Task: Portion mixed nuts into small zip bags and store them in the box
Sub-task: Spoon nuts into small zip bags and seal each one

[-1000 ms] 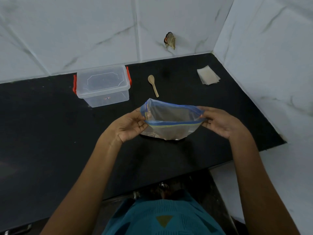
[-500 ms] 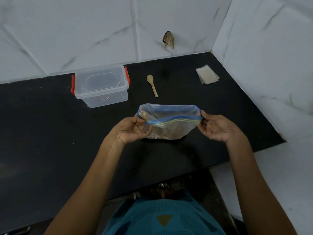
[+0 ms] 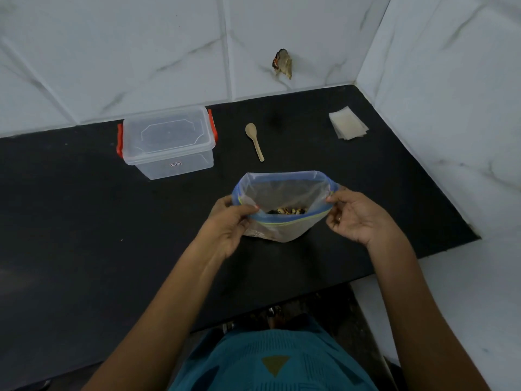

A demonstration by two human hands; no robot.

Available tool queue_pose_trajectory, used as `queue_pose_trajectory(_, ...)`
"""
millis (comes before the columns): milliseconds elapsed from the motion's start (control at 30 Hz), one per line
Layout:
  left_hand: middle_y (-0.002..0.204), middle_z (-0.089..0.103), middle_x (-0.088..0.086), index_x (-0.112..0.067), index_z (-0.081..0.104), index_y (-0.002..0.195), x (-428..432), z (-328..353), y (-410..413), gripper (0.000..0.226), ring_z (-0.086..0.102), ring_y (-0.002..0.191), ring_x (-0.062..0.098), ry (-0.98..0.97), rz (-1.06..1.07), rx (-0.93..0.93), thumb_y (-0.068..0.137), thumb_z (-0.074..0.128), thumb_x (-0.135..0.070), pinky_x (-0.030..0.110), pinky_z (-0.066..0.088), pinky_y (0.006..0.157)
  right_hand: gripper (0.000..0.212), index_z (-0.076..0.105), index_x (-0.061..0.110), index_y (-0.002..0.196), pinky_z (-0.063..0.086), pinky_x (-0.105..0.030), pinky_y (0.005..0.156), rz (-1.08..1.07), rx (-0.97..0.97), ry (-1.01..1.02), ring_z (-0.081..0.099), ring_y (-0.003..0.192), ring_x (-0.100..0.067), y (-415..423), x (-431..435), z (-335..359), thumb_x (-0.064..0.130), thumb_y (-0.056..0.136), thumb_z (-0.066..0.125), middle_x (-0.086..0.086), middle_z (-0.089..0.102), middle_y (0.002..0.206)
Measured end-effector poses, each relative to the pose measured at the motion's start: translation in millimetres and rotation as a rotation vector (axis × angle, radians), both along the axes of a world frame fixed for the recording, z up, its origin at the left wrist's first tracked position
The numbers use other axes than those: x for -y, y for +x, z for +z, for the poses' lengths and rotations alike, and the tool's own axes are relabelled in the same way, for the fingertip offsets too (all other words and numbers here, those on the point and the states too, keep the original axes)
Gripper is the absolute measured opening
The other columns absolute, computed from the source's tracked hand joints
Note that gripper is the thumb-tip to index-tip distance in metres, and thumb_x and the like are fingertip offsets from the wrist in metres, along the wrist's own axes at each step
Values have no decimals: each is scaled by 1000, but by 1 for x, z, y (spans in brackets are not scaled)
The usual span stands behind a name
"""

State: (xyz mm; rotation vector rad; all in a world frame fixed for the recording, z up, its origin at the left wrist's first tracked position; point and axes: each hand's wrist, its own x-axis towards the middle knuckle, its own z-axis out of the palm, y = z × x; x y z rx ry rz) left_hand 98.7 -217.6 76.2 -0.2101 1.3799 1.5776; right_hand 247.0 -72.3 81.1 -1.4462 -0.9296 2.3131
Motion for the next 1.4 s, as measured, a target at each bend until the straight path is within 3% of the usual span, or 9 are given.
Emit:
queue_pose_trajectory(167, 92, 56, 7, -7, 55, 93, 5, -4, 10, 13, 56, 81, 15, -52, -6, 137, 84, 57, 2, 29, 51, 72, 33, 55, 17, 89, 46, -20, 63, -38, -11, 100, 56, 80, -11, -4, 9, 4, -13, 82, 43, -3, 58, 89)
queue_pose_trajectory(300, 101, 53, 13, -4, 51, 112, 10, -2, 13, 28, 55, 93, 22, -13, -67, 347, 85, 57, -7, 34, 50, 76, 20, 57, 8, 94, 51, -18, 63, 47, 39, 199, 61, 80, -10, -2, 13, 1, -8, 86, 48, -6, 61, 91)
queue_pose_trajectory(433, 97, 58, 17, -1, 53, 102, 8, 0, 16, 17, 59, 96, 25, 69, -41, 350, 86, 50, 5, 41, 48, 82, 11, 57, 5, 100, 54, -24, 70, 157, 228, 299, 63, 82, -13, 4, 16, -5, 4, 90, 53, -9, 63, 91)
queue_pose_trajectory(567, 98, 62, 19, -2, 53, 99, 7, -1, 15, 18, 61, 94, 26, 123, -44, 302, 87, 46, 9, 42, 43, 97, 8, 58, 5, 95, 58, -22, 63, 61, 114, 212, 67, 76, -13, 8, 15, -4, 3, 88, 55, -8, 67, 86)
queue_pose_trajectory(733, 86, 67, 13, -3, 58, 92, 6, -1, 13, 16, 65, 83, 20, 205, 57, 338, 89, 45, 6, 31, 53, 79, 4, 60, 5, 85, 56, -21, 54, -90, -53, 7, 69, 61, -10, 9, 10, -4, 4, 86, 57, -4, 71, 66)
queue_pose_trajectory(833, 82, 69, 14, -4, 60, 95, 6, -1, 11, 18, 70, 75, 22, 278, 114, 420, 87, 46, 5, 33, 57, 71, 5, 61, 7, 85, 57, -23, 56, -141, -158, -155, 70, 66, -13, 9, 9, -7, 6, 82, 57, -6, 71, 72)
queue_pose_trajectory(967, 91, 66, 19, -1, 58, 97, 6, 1, 11, 21, 64, 89, 27, 316, 184, 475, 87, 43, 9, 34, 56, 71, 21, 63, 6, 84, 59, -30, 65, -167, -283, -255, 71, 69, -16, 8, 9, -10, 4, 64, 65, -8, 71, 74)
queue_pose_trajectory(1200, 91, 59, 15, -3, 54, 88, 4, 0, 11, 26, 60, 87, 22, 232, 263, 442, 87, 35, 14, 34, 46, 95, 29, 58, 3, 92, 59, -36, 64, -245, -297, -268, 70, 74, -22, 7, 11, -12, -6, 66, 50, -13, 70, 76)
queue_pose_trajectory(1400, 87, 60, 5, -10, 58, 93, 18, 3, -1, 22, 60, 92, 18, 233, 116, 373, 72, 57, -15, 33, 48, 88, 35, 59, 6, 102, 47, -37, 82, -263, -283, -253, 58, 101, -23, 13, 9, -4, 13, 67, 59, -11, 62, 102)
